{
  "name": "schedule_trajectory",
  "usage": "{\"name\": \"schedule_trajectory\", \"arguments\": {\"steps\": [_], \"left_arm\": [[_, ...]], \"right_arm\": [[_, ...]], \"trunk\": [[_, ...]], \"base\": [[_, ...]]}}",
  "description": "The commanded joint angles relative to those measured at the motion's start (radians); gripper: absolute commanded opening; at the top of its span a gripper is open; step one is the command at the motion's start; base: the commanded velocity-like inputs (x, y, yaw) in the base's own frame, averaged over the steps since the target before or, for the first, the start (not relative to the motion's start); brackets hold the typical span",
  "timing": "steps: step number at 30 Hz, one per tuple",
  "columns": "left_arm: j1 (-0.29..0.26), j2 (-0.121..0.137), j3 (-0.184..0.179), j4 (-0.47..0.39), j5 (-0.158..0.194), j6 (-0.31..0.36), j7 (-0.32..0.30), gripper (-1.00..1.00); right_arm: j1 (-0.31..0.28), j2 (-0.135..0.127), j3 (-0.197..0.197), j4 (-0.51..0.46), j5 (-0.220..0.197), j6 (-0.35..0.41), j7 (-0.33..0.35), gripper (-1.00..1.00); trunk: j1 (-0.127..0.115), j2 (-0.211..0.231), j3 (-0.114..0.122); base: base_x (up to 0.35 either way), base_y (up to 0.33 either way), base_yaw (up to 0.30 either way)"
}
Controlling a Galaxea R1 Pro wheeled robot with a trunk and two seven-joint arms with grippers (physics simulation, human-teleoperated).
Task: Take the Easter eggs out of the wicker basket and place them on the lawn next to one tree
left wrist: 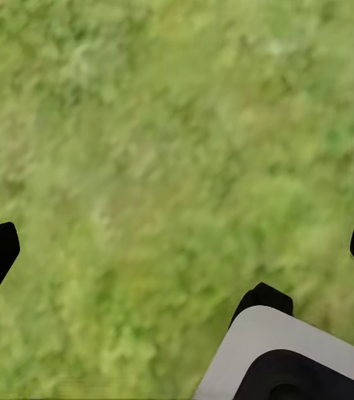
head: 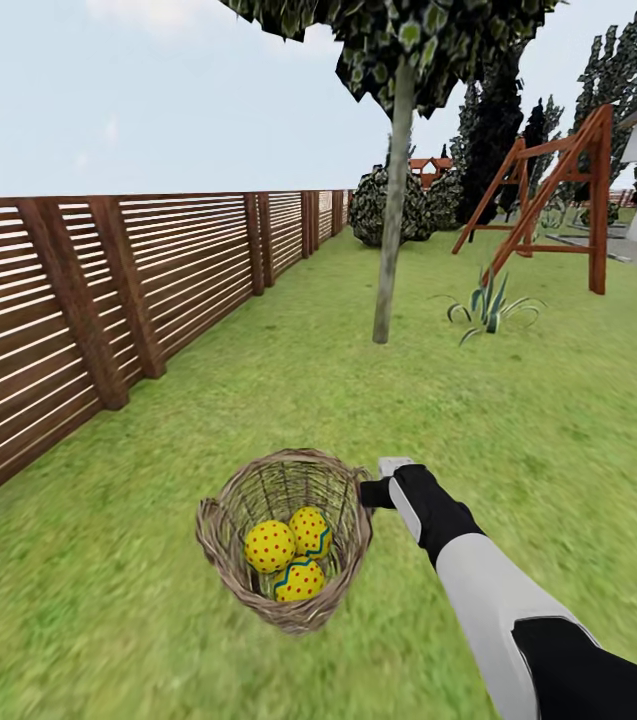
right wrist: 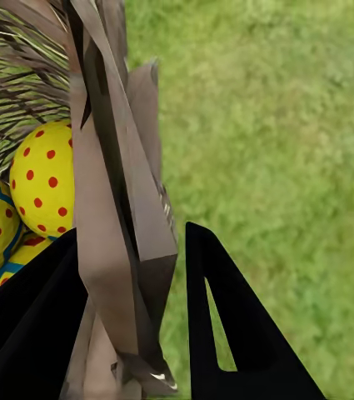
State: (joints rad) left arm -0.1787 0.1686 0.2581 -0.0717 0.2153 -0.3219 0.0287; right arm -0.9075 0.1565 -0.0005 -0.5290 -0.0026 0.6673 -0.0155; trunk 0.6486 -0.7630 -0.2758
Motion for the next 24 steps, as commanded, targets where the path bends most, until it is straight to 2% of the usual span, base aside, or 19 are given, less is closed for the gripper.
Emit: {"name": "schedule_trajectory", "arguments": {"steps": [1,24], "left_arm": [[-0.001,0.000,-0.005,0.000,0.010,-0.003,0.000,1.00],[-0.001,0.000,-0.005,0.001,0.010,-0.003,0.000,1.00]], "right_arm": [[-0.001,0.000,-0.001,-0.002,-0.010,0.005,-0.002,-1.00],[-0.001,0.002,0.002,-0.002,-0.010,0.005,-0.003,-1.00]], "trunk": [[0.001,-0.001,-0.001],[0.001,-0.001,-0.001]], "base": [[0.332,0.000,0.000],[0.331,0.000,0.000]]}}
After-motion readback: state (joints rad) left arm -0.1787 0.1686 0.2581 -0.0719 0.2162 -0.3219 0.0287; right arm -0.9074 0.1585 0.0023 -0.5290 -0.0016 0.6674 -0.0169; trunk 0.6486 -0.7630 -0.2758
